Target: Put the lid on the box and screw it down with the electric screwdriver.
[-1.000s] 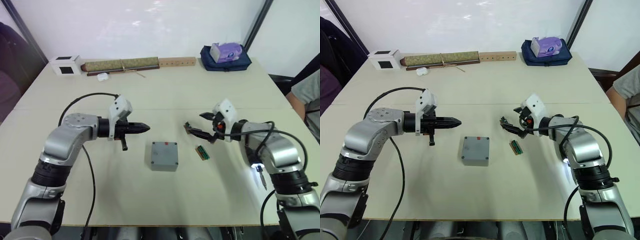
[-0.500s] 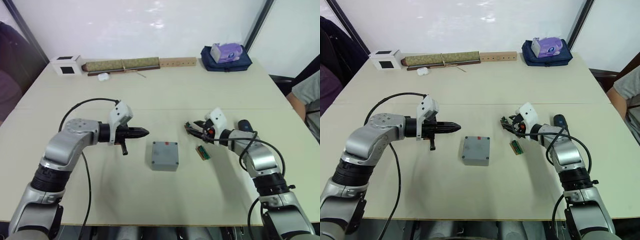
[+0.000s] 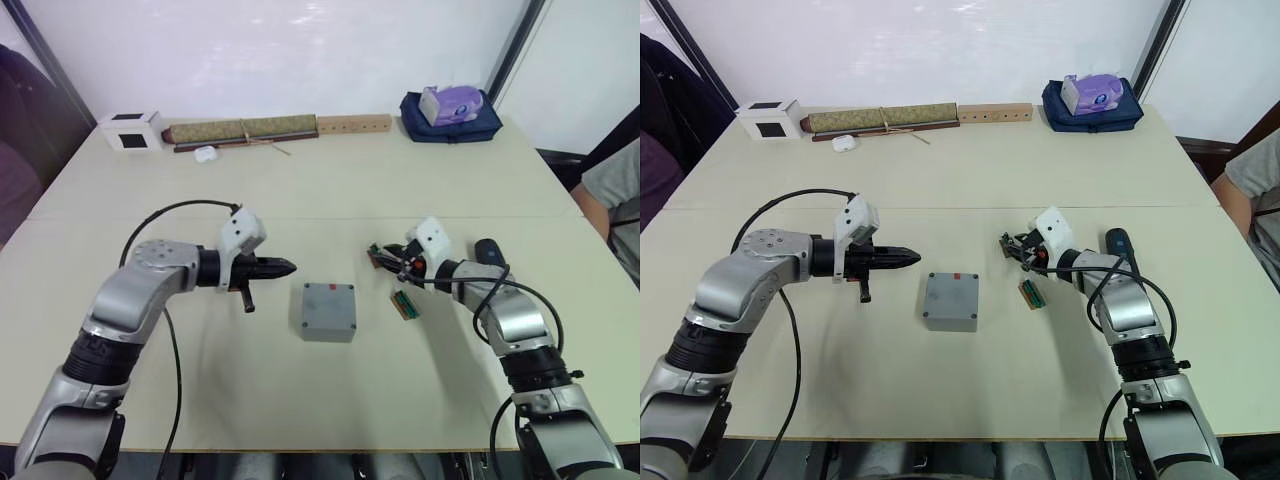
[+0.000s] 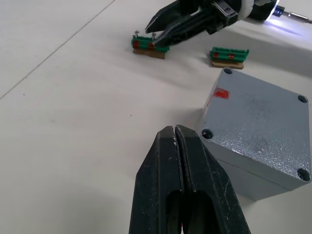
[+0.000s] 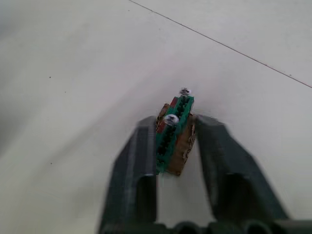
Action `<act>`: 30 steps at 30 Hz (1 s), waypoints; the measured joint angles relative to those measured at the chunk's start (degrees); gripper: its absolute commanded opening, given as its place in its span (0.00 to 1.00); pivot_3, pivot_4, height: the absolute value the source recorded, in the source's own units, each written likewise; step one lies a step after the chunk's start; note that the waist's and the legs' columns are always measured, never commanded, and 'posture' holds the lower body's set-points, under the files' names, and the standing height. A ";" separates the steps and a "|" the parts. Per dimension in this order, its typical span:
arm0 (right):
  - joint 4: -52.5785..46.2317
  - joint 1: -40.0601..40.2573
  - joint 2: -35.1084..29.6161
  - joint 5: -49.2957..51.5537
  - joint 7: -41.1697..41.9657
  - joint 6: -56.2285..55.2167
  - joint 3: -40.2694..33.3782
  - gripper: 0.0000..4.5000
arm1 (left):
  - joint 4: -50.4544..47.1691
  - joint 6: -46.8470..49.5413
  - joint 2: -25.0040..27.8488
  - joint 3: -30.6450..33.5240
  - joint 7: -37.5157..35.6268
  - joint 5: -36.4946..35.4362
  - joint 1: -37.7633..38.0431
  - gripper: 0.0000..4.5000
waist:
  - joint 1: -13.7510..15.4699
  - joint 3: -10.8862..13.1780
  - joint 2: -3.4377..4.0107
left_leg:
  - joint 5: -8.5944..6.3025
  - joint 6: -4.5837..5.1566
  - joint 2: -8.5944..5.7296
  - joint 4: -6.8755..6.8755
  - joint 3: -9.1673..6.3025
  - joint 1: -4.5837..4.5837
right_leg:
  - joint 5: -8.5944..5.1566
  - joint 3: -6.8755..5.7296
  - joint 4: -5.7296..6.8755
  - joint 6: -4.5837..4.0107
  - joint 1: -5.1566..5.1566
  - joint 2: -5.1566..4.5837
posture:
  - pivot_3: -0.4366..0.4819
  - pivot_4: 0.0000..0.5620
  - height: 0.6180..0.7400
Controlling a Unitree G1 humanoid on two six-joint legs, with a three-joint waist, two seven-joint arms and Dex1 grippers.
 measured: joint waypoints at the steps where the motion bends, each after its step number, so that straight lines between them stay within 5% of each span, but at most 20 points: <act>1: 0.15 -0.08 0.03 -0.09 0.04 -0.47 -0.01 0.03 | 0.00 0.00 0.00 -0.01 0.02 0.00 0.08 0.00 | 0.00 0.00 0.00 | 0.00 0.00 0.00 0.00 0.00 0.00 | 0.00 0.00 0.00 0.00 0.00 0.00 | 0.48 0.27 1.00; 30: -6.30 -0.22 -0.02 1.23 0.17 0.75 -3.11 0.03 | -0.83 0.68 -0.17 -0.52 0.87 -0.55 0.04 0.00 | 0.01 0.00 0.01 | 0.00 0.00 0.02 0.00 -0.01 0.00 | 0.00 0.00 0.00 0.00 0.00 0.00 | 0.48 0.27 1.00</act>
